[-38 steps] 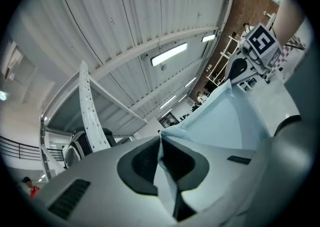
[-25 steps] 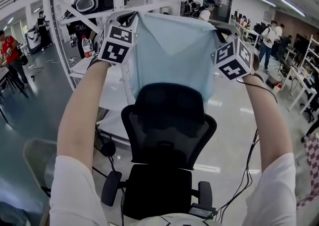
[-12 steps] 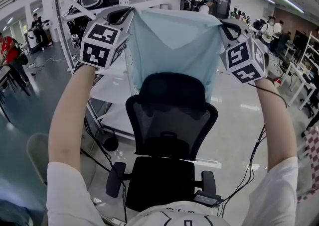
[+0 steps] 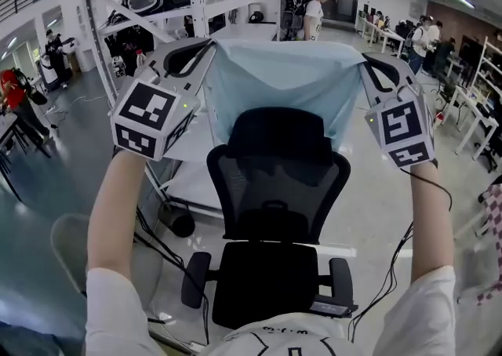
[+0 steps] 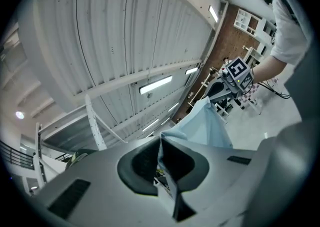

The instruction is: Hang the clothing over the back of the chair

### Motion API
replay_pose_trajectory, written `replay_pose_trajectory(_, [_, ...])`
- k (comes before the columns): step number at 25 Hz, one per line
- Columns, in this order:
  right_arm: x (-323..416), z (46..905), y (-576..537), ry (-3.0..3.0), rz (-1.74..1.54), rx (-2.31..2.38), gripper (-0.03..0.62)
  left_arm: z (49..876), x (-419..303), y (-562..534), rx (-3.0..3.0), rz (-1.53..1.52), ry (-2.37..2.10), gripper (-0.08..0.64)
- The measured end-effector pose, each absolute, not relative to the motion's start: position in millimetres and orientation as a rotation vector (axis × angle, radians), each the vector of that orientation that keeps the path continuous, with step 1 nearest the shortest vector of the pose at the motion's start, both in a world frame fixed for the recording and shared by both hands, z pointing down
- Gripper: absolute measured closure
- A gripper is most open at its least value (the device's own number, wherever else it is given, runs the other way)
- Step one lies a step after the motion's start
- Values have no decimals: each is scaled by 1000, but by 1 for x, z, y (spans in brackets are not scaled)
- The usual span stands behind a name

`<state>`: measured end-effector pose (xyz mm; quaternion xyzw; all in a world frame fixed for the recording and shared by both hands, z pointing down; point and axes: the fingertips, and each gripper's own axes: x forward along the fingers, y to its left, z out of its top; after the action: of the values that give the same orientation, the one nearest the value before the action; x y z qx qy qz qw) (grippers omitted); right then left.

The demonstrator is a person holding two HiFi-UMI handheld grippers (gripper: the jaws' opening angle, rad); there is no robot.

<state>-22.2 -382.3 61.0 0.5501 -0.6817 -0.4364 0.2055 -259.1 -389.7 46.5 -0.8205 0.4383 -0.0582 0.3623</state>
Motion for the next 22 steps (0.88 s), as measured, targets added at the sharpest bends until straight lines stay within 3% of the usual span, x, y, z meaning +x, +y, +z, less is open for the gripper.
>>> replay_pose_trajectory(12, [-24, 127, -315, -1946, -1128, 1376, 563, 119, -254, -322, -2279, -206, 1042, 534])
replay_pose_trajectory(22, [-22, 211, -272, -2029, -974, 1200, 563, 206, -238, -277, -2406, -438, 1012, 534])
